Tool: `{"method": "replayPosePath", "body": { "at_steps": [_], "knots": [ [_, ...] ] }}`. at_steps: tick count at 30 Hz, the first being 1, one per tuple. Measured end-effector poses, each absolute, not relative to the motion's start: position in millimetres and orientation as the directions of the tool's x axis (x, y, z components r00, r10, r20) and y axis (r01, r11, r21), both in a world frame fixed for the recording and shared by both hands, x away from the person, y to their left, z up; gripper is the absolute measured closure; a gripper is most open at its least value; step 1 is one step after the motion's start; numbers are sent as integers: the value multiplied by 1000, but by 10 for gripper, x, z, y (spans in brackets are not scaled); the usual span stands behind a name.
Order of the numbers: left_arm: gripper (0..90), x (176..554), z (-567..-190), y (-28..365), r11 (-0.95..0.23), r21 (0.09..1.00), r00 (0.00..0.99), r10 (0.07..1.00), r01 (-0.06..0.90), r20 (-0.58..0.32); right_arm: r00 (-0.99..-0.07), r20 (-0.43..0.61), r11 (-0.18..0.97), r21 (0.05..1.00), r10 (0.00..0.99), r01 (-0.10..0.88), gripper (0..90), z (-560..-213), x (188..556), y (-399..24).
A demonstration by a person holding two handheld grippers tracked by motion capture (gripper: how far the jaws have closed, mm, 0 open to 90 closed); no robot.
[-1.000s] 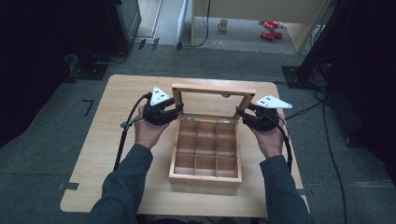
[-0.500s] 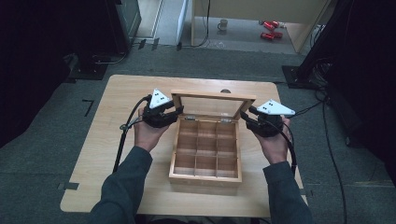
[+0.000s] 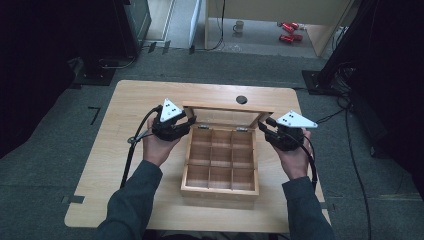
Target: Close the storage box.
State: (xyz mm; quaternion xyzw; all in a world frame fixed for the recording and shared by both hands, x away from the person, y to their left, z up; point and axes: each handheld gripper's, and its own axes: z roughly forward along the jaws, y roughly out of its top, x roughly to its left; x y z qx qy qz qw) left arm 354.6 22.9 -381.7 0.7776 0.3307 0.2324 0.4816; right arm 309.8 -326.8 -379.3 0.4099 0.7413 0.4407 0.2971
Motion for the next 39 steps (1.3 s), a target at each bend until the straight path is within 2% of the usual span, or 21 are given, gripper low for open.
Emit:
{"method": "replayPosePath", "body": {
  "at_steps": [11,17,26,39],
  "knots": [
    [623,3431,-3783,254,-341,905,686,723,254,80,-497,-95,290,897,863,333,631,-3808,3017,-3274],
    [612,3391,-3809,267,-344,905,697,712,248,80,-520,-68,270,907,852,324,573,-3812,2963,-3278],
    [604,3319,-3856,281,-343,908,700,709,241,82,-535,-97,292,910,839,294,578,-3787,2905,-3191],
    [592,3219,-3934,297,-331,912,697,714,244,73,-528,-94,289,909,844,300,572,-3839,2800,-3175]
  ]
}}
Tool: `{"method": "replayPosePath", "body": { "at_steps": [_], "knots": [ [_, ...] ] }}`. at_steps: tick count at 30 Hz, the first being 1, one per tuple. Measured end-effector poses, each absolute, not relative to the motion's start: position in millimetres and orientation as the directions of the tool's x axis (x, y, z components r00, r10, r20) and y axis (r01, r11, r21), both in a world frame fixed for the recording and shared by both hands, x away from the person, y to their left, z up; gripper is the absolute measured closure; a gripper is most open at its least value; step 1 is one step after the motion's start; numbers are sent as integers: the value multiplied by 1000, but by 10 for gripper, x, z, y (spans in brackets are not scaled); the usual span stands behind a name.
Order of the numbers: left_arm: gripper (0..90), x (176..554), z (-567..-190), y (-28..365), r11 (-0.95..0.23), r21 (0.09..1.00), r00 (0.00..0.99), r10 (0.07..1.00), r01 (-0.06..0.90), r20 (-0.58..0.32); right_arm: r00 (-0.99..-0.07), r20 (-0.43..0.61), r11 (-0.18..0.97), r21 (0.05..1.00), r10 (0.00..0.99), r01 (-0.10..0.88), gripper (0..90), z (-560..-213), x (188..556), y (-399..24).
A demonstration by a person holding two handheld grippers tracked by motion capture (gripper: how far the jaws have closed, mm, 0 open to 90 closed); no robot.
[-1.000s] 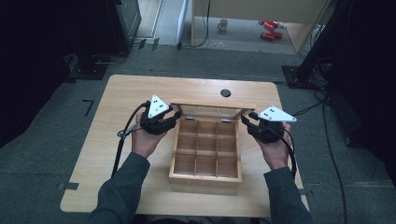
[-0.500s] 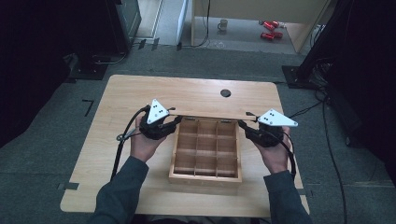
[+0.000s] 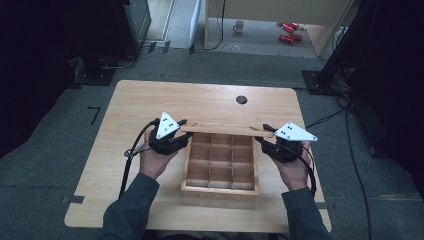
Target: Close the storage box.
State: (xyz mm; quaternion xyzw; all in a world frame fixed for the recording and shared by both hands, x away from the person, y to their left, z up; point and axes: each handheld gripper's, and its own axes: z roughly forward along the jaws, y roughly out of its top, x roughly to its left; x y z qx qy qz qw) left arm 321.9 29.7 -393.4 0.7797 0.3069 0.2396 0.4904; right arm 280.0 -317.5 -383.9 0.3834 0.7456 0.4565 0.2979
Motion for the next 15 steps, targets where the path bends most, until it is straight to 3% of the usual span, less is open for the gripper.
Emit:
{"method": "replayPosePath", "body": {
  "at_steps": [9,15],
  "knots": [
    [590,3127,-3983,320,-329,911,697,714,248,68,-518,-96,292,905,850,310,561,-3885,2710,-3146],
    [586,3074,-4030,335,-331,908,700,712,256,62,-508,-80,278,903,858,328,501,-3937,2661,-3149]
  ]
}}
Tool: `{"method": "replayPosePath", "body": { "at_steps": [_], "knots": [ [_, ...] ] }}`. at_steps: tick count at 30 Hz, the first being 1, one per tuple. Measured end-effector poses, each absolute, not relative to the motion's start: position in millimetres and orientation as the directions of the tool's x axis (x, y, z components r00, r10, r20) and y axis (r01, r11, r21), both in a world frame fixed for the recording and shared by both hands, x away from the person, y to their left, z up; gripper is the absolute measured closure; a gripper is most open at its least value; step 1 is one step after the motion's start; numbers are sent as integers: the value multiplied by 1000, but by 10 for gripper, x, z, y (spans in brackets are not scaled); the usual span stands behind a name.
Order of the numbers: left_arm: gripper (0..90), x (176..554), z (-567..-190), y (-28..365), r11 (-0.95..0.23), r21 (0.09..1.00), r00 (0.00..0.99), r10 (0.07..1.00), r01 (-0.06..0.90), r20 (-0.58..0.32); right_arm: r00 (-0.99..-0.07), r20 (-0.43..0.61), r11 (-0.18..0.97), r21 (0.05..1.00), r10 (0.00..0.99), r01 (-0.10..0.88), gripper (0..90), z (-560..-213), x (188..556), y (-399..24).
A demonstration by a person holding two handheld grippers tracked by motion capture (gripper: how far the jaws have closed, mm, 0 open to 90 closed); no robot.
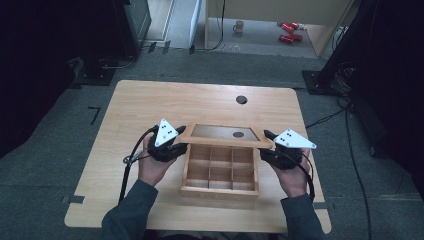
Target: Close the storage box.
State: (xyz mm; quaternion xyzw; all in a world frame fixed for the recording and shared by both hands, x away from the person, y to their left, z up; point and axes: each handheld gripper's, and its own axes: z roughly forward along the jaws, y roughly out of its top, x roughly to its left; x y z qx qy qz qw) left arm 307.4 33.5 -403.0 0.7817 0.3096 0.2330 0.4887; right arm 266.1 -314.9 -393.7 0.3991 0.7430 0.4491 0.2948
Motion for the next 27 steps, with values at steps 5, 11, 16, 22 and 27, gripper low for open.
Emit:
{"method": "replayPosePath", "body": {
  "at_steps": [5,11,16,22,27],
  "knots": [
    [591,3047,-4062,347,-325,907,697,715,270,48,-493,-75,276,895,867,350,500,-3953,2623,-3126],
    [592,2996,-4096,354,-329,904,697,715,274,49,-487,-55,263,891,872,371,497,-4001,2577,-3121],
    [596,2956,-4124,357,-329,902,693,719,279,48,-483,-48,260,886,874,383,497,-4031,2545,-3114],
    [597,2913,-4163,368,-333,900,695,717,282,48,-486,-43,260,884,873,389,497,-4079,2495,-3122],
    [599,2891,-4199,378,-323,901,694,719,290,34,-483,-30,250,883,875,398,498,-4118,2465,-3136]
  ]
}}
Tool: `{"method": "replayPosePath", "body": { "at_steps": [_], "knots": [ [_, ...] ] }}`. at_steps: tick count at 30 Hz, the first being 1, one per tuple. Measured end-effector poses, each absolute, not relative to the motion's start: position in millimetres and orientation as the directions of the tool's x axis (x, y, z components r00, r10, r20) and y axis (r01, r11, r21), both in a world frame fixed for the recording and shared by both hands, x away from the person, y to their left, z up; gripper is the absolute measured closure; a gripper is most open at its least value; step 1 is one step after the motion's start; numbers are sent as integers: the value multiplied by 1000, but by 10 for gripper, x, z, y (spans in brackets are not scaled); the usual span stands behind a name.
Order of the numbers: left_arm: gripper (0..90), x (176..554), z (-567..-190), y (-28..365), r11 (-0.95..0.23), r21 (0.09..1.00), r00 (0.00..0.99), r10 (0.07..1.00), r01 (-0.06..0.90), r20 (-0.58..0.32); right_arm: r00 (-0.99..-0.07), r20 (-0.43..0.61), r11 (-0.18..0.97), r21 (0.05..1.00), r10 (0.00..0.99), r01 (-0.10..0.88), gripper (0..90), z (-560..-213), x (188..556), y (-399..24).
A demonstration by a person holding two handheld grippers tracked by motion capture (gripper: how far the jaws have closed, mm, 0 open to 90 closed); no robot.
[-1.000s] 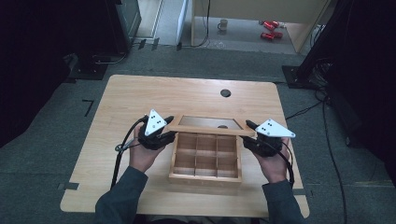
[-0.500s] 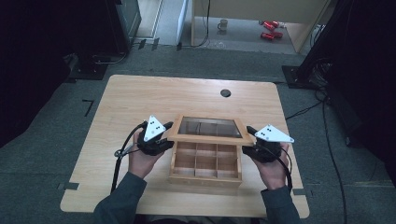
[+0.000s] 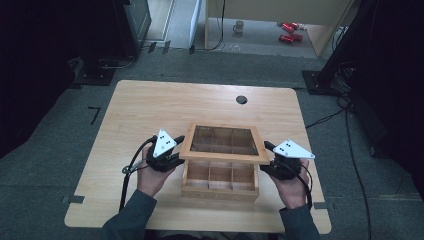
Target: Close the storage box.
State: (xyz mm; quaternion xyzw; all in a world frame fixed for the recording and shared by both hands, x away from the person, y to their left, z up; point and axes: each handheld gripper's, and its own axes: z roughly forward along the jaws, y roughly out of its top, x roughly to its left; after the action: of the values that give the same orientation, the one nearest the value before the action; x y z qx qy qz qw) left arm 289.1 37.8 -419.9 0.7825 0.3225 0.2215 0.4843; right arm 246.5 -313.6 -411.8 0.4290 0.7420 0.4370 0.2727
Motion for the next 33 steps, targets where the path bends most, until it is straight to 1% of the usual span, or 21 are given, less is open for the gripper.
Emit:
{"method": "replayPosePath", "body": {
  "at_steps": [6,10,17,33],
  "knots": [
    [606,2859,-4230,381,-320,900,688,725,297,30,-474,-28,247,880,880,406,499,-4150,2432,-3138],
    [611,2835,-4253,386,-316,899,684,729,304,25,-458,-9,225,880,889,419,506,-4184,2398,-3150],
    [626,2795,-4274,391,-314,899,685,728,305,22,-454,-13,229,876,891,424,520,-4203,2357,-3168],
    [623,2676,-4338,410,-334,893,693,720,302,34,-460,-2,232,866,888,443,542,-4272,2262,-3197]
  ]
}}
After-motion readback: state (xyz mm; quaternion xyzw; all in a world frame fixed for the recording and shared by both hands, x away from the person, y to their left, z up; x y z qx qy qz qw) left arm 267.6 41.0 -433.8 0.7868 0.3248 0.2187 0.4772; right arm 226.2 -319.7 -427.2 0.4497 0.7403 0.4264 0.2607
